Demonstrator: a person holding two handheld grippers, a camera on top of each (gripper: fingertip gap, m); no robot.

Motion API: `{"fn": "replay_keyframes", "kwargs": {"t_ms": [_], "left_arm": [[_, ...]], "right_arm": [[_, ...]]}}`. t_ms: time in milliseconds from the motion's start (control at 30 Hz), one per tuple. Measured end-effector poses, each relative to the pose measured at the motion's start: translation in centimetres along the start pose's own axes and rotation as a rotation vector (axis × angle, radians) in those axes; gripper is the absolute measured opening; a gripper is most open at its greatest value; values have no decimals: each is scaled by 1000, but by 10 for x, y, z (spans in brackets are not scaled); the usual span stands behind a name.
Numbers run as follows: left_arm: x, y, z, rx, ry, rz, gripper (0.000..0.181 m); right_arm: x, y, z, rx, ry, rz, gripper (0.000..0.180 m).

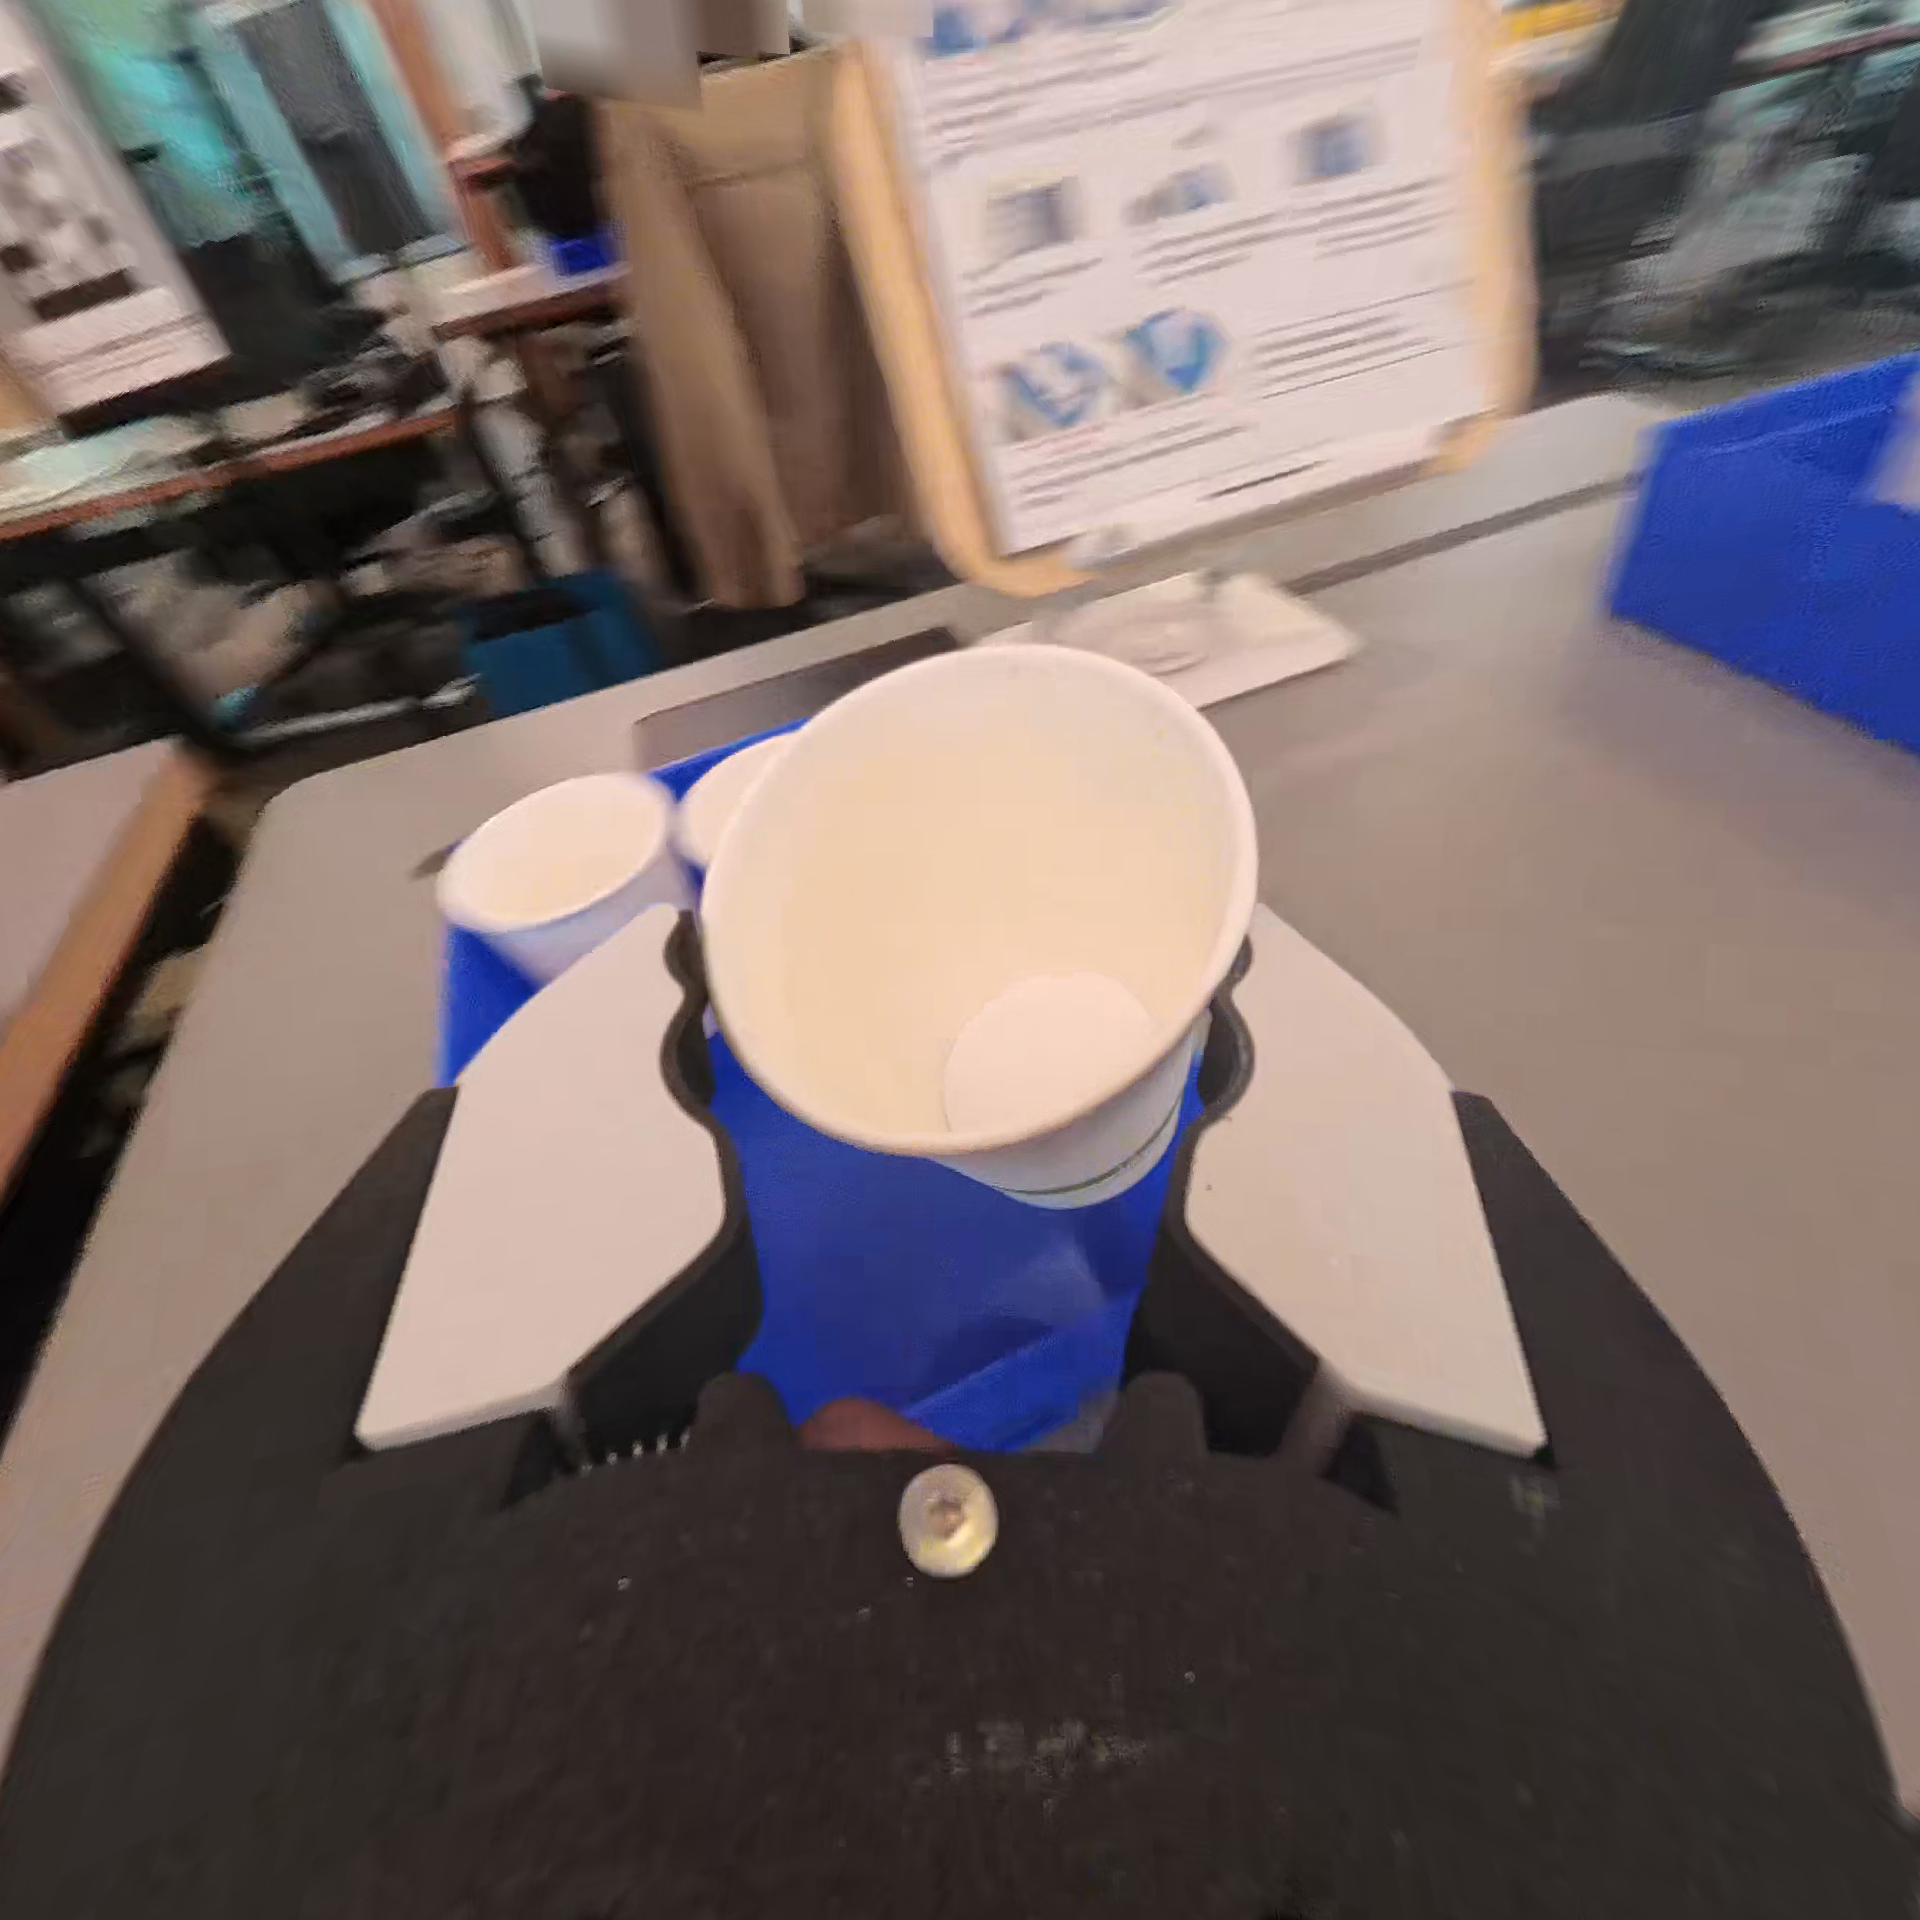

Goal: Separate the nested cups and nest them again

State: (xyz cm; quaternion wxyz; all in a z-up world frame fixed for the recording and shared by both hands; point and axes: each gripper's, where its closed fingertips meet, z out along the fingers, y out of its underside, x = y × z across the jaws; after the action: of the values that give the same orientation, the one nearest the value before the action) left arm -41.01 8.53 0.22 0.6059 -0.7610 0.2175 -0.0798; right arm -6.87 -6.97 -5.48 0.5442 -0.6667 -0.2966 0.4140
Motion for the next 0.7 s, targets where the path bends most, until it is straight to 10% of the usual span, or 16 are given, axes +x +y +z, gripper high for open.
{"fn": "replay_keyframes", "kwargs": {"t_ms": [267,700], "left_arm": [[189,-30,-39,36,746,297,93],[308,-14,-29,-44,1045,554,93]], "right_arm": [[-37,-40,40,-50,-236,-206,82],[-51,-31,70,-63,-316,-193,87]]}}
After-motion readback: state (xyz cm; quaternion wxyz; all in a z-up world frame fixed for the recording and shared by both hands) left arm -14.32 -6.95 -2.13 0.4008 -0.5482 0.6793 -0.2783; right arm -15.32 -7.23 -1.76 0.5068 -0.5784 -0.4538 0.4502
